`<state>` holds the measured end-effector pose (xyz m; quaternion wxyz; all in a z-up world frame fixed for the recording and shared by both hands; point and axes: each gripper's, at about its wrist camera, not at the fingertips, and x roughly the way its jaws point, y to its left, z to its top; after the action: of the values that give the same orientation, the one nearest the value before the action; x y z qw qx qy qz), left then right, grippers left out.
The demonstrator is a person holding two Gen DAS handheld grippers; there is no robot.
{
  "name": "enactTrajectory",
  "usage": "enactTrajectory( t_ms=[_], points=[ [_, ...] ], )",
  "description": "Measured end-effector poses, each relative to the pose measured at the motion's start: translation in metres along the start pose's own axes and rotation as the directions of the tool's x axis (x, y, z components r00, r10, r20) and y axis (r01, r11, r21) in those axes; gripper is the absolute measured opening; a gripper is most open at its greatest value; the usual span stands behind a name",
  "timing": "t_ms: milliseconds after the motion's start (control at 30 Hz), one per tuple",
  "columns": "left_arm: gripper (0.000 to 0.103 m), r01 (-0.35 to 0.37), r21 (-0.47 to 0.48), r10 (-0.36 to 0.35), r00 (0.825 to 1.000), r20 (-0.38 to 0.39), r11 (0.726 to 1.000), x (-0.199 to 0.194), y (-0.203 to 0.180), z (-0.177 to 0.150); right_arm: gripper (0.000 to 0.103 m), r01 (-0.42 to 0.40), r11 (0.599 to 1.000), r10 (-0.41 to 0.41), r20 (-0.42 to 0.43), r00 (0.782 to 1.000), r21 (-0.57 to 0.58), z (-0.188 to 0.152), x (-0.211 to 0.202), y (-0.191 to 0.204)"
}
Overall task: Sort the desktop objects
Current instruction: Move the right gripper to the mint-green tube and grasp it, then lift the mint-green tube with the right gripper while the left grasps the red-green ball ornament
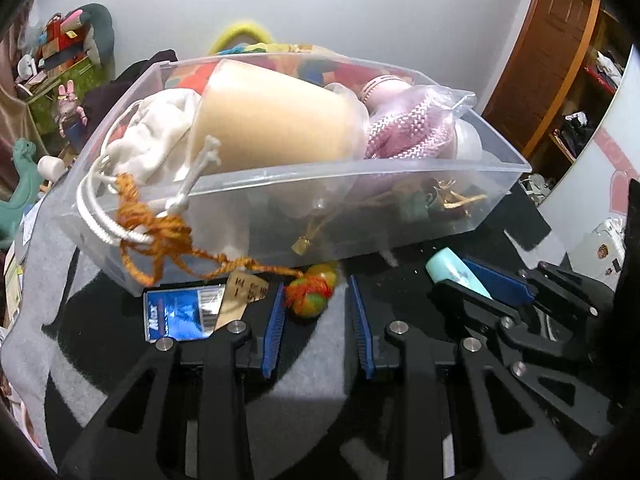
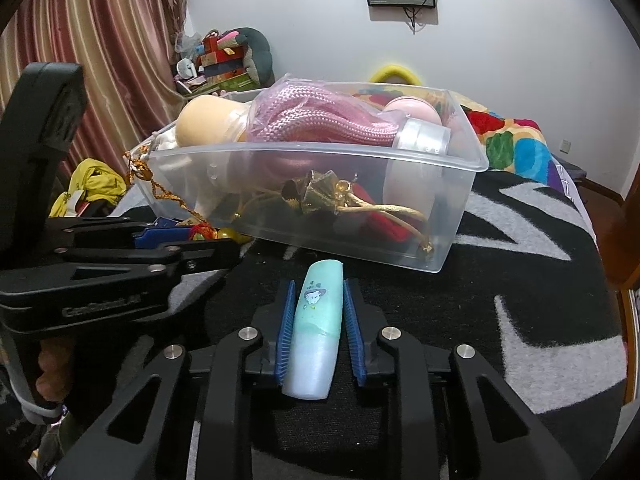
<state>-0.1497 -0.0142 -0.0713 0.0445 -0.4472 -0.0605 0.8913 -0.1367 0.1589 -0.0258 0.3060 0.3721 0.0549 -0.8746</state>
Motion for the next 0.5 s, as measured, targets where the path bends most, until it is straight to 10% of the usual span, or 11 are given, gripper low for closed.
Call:
enactTrajectory(
  t_ms=[500],
  points=[
    [0.027, 0.004, 0.030, -0.007, 0.993, 0.119, 1.000, -0.032, 0.000, -0.019, 0.019, -0.013, 0.999, 0.009, 0.083, 0.996, 0.049, 0.000, -0.014, -0.006]
  ],
)
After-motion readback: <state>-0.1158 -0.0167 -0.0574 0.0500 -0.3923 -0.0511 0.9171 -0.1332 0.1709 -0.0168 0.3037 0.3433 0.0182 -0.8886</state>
